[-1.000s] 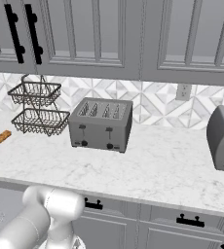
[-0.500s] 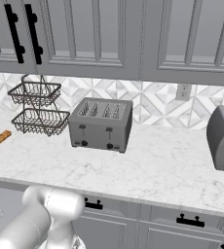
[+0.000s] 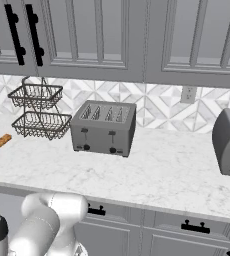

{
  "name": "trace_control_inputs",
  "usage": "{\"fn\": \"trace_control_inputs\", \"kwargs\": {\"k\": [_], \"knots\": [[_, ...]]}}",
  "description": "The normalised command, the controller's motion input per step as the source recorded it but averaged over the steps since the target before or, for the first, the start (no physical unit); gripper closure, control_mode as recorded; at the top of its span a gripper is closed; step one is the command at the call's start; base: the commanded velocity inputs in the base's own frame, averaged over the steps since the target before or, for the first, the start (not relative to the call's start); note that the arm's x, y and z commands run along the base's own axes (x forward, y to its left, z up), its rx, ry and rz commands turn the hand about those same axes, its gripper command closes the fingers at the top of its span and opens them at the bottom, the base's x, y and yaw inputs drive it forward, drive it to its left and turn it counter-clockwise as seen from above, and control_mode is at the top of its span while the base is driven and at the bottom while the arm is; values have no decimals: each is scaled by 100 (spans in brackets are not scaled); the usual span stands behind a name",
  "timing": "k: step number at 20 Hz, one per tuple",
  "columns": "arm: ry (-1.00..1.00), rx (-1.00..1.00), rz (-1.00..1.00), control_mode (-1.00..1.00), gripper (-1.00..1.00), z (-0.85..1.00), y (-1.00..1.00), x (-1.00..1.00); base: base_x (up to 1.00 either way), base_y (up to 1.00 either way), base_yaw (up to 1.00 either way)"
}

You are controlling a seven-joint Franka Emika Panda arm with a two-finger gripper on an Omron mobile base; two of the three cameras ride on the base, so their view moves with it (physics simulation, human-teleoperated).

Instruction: Pick the whisk from the drawer and place it on the counter.

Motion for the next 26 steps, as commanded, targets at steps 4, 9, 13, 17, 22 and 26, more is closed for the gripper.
{"fn": "trace_control_inputs", "kwargs": {"k": [4,9,13,17,22,26], "knots": [[2,2,0,-100,100,100,-8,36,0,0,0],[0,7,4,-100,100,100,-28,85,0,0,0],[-3,5,6,-100,100,98,-35,79,0,0,0],[-12,0,6,-100,100,67,-33,74,0,0,0],[0,0,0,-100,100,5,-40,100,0,0,0],[0,0,0,-100,100,-19,-42,100,0,0,0]]}}
